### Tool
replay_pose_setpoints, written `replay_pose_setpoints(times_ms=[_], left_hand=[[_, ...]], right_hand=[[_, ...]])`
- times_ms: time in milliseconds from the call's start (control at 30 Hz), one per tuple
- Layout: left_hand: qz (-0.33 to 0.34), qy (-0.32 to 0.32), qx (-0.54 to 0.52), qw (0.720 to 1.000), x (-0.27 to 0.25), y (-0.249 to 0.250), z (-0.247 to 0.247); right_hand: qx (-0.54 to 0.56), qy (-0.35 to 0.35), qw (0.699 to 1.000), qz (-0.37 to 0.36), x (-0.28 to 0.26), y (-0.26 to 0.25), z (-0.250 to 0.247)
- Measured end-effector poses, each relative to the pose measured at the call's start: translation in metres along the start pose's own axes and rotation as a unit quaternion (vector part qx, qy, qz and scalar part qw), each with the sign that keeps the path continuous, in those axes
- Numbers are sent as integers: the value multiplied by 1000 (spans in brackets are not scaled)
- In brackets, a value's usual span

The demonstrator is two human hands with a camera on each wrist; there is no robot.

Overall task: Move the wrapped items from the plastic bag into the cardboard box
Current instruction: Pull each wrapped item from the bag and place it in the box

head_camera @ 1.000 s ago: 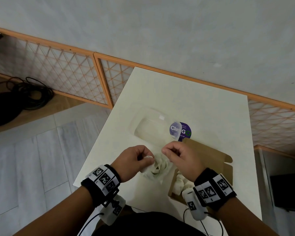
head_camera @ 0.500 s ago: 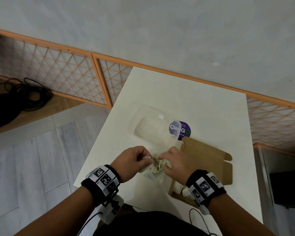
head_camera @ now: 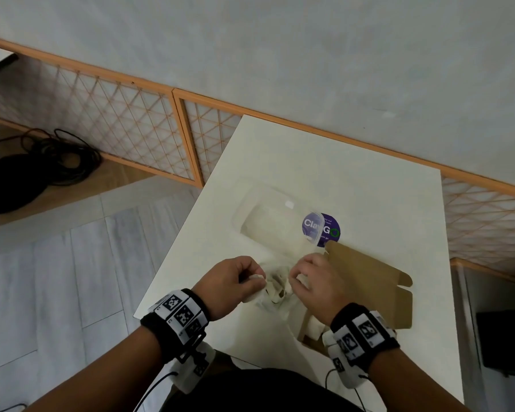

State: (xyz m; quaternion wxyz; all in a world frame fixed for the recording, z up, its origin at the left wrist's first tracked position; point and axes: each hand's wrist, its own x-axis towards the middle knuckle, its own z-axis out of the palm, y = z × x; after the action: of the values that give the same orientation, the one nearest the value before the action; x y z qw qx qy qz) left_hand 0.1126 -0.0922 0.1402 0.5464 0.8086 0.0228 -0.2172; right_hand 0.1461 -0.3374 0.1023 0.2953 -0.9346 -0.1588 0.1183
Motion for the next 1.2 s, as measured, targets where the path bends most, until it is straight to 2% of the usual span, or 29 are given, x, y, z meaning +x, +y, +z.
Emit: replay_pose_setpoints(times_ms=[67,167,400,633,833,1200], left_hand=[[2,0,4,1000,0,1,0],[5,-4,2,1000,1,3,1],[20,-23,-1,1000,3,13,9],[45,-54,-33,997,4,34,14],[85,-58,-68,992,10,59,10],[47,-25,13,998,11,46,-7]], right_hand=[[100,28,995,11,-1,-8,-13],[239,19,969,50,-5,-22,-33],[329,48,942,50,-13,-42,-60],[328,85,940,32,-16,-57,-75],[313,72,947,-7,-19,-69,-92],[307,116,945,-4,-20,-66,-100]])
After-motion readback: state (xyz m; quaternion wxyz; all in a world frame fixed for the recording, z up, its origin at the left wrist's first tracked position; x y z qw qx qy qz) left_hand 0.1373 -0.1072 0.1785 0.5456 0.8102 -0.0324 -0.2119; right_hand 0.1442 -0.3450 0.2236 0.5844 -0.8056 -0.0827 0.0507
